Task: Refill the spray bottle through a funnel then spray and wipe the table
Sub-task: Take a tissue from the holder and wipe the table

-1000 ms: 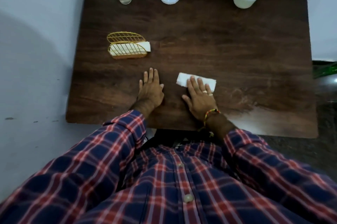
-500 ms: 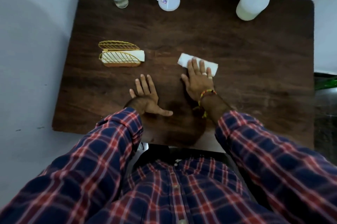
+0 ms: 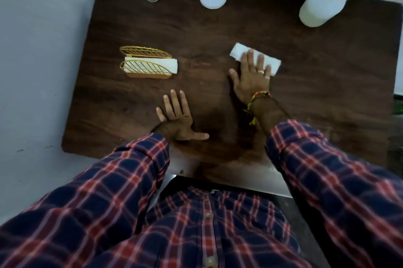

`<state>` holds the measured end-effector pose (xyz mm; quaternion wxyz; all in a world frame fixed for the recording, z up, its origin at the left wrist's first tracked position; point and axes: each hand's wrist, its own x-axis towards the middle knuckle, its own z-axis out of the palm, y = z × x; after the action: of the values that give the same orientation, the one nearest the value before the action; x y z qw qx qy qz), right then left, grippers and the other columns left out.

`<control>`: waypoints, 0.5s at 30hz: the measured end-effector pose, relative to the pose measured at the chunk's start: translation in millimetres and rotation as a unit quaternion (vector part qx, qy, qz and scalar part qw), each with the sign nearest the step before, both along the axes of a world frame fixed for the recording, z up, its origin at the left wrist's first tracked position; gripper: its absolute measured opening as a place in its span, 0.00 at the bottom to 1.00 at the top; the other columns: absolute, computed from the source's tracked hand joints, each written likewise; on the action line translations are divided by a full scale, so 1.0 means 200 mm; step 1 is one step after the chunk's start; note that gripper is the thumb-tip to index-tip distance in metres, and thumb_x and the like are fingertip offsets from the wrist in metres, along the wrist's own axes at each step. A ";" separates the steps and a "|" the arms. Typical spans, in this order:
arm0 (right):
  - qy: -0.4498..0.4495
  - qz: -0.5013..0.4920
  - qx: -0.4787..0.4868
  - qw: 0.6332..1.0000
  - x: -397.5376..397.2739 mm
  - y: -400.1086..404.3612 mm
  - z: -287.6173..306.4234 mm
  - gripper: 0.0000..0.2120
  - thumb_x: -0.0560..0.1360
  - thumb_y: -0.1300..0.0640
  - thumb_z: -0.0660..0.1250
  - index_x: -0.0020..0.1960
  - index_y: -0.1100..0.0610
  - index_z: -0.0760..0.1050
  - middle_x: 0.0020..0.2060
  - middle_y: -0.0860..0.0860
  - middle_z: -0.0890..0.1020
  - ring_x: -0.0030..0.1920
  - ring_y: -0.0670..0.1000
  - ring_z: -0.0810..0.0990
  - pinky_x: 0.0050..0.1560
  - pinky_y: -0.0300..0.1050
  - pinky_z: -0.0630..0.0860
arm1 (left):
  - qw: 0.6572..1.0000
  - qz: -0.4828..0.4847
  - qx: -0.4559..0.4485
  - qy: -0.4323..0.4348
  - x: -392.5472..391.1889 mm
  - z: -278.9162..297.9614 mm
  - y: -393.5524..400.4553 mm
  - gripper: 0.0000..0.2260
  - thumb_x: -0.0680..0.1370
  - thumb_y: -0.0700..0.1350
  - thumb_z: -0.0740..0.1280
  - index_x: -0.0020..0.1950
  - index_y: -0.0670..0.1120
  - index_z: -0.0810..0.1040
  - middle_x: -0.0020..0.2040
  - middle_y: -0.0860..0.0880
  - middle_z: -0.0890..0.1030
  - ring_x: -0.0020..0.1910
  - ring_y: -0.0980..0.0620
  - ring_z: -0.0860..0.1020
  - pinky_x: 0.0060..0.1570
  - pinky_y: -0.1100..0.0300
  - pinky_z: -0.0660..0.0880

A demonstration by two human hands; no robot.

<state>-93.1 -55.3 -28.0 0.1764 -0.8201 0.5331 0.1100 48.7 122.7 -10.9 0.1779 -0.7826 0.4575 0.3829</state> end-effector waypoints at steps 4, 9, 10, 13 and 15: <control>0.008 0.114 0.020 0.993 0.10 0.10 0.03 0.34 0.81 0.39 0.49 0.80 0.56 0.48 0.80 0.53 0.49 0.79 0.62 0.46 0.76 0.67 0.45 | 1.000 -0.003 0.005 -0.006 -0.01 0.01 0.00 0.66 0.62 0.78 0.63 0.74 0.39 0.25 0.74 0.35 0.27 0.74 0.32 0.29 0.70 0.31 0.41; 0.009 0.140 0.014 0.990 -0.14 0.47 0.03 0.36 0.78 0.37 0.42 0.80 0.56 0.53 0.79 0.53 0.56 0.79 0.62 0.52 0.75 0.67 0.50 | 1.000 0.004 0.012 0.013 0.00 0.03 -0.01 0.65 0.64 0.77 0.63 0.73 0.40 0.24 0.74 0.35 0.25 0.73 0.33 0.28 0.70 0.31 0.38; 0.010 0.111 0.001 0.994 -0.18 0.45 0.01 0.35 0.79 0.37 0.44 0.80 0.56 0.54 0.79 0.53 0.56 0.79 0.62 0.52 0.75 0.67 0.50 | 1.000 0.001 0.011 0.013 0.00 0.03 -0.01 0.65 0.64 0.77 0.63 0.73 0.40 0.24 0.74 0.35 0.25 0.73 0.33 0.28 0.70 0.31 0.38; 0.015 0.026 0.013 0.999 -0.15 0.30 0.01 0.34 0.81 0.39 0.48 0.80 0.56 0.49 0.80 0.52 0.50 0.79 0.62 0.46 0.75 0.66 0.44 | 1.000 0.003 0.010 0.012 0.00 0.02 -0.01 0.64 0.64 0.77 0.63 0.73 0.40 0.24 0.73 0.36 0.25 0.73 0.33 0.28 0.69 0.31 0.38; 0.012 0.039 0.010 0.999 -0.08 0.26 0.01 0.34 0.81 0.39 0.49 0.80 0.56 0.48 0.80 0.52 0.49 0.79 0.62 0.45 0.75 0.67 0.43 | 1.000 0.008 -0.002 0.000 -0.02 0.01 -0.01 0.62 0.66 0.76 0.62 0.74 0.41 0.25 0.74 0.37 0.26 0.74 0.34 0.29 0.70 0.31 0.39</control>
<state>-109.0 -3.5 -25.9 0.1735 -0.8373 0.5014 0.1321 45.6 121.5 -8.0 0.1737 -0.7865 0.4519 0.3834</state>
